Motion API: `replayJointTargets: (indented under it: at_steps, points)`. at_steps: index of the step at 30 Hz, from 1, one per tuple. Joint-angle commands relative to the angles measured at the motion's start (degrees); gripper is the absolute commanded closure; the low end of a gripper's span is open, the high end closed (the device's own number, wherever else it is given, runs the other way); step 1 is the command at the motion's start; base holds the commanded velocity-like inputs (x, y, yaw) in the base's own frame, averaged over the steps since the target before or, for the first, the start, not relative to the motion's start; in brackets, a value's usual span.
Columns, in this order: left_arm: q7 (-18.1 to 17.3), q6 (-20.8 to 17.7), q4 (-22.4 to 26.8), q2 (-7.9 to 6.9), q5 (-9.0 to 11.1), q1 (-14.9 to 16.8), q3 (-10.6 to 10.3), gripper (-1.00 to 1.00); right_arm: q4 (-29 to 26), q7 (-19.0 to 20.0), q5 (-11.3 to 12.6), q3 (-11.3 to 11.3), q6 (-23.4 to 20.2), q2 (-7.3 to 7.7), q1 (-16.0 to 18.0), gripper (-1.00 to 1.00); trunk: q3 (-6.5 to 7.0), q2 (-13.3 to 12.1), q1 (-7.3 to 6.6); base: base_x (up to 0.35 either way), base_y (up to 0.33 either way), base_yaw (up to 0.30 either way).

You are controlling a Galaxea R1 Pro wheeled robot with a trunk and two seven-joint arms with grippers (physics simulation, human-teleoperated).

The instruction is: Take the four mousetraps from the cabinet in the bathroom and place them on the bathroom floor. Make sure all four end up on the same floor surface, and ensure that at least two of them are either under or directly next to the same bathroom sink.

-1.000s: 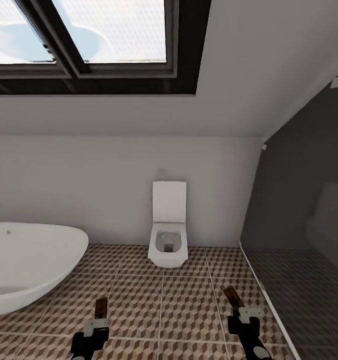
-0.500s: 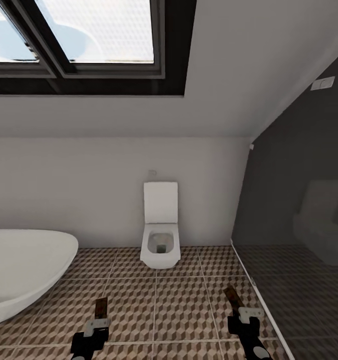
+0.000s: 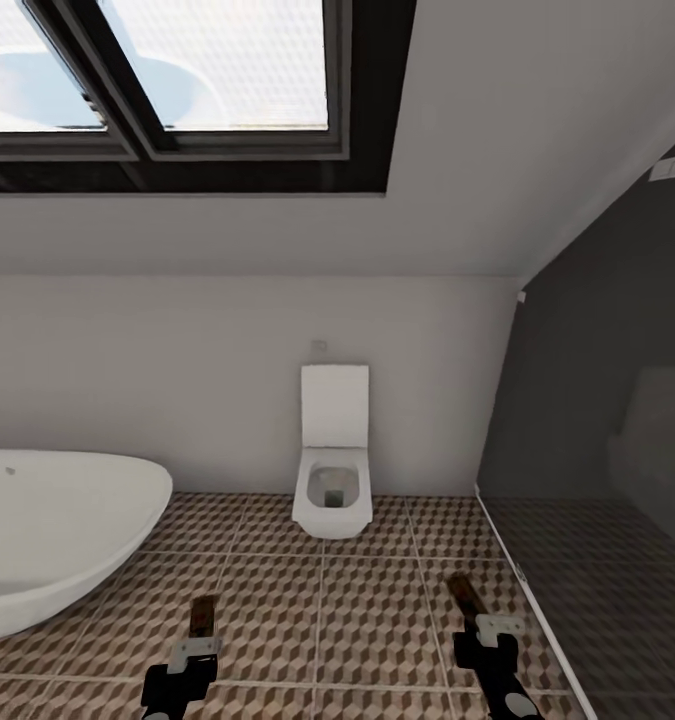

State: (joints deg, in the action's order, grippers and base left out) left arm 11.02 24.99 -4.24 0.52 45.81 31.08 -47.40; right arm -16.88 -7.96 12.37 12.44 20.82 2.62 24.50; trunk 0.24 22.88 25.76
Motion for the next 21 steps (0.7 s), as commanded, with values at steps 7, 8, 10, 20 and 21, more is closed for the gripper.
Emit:
replayJointTargets:
  at_steps: [7, 8, 10, 20, 21]
  points:
    - [0.23, 0.14, -0.15, 0.04, -0.20, 0.04, -0.24, 1.00, 0.01, -0.09, 0.55, 0.48, 0.18, 0.14, 0.00, 1.00, 0.04, 0.04, 0.02, 0.000, 0.000, 0.076]
    - [0.23, 0.14, -0.15, 0.03, -0.20, 0.04, -0.24, 1.00, 0.01, -0.07, 0.55, 0.48, 0.18, 0.13, -0.01, 1.00, 0.05, 0.04, 0.02, 0.000, 0.000, 0.008]
    - [0.23, 0.14, -0.15, 0.03, -0.20, 0.04, -0.24, 1.00, 0.01, -0.08, 0.55, 0.48, 0.18, 0.14, -0.01, 1.00, 0.05, 0.04, 0.02, 0.000, 0.000, 0.003]
    - [0.23, 0.14, -0.15, 0.06, -0.22, 0.04, -0.24, 1.00, 0.01, -0.09, 0.55, 0.48, 0.18, 0.15, 0.00, 1.00, 0.05, 0.04, 0.02, 0.107, 0.000, 0.000]
    - [0.23, 0.14, -0.15, 0.06, -0.21, 0.04, -0.24, 1.00, 0.01, -0.09, 0.55, 0.48, 0.18, 0.17, 0.01, 1.00, 0.05, 0.04, 0.02, 0.252, 0.000, 0.000]
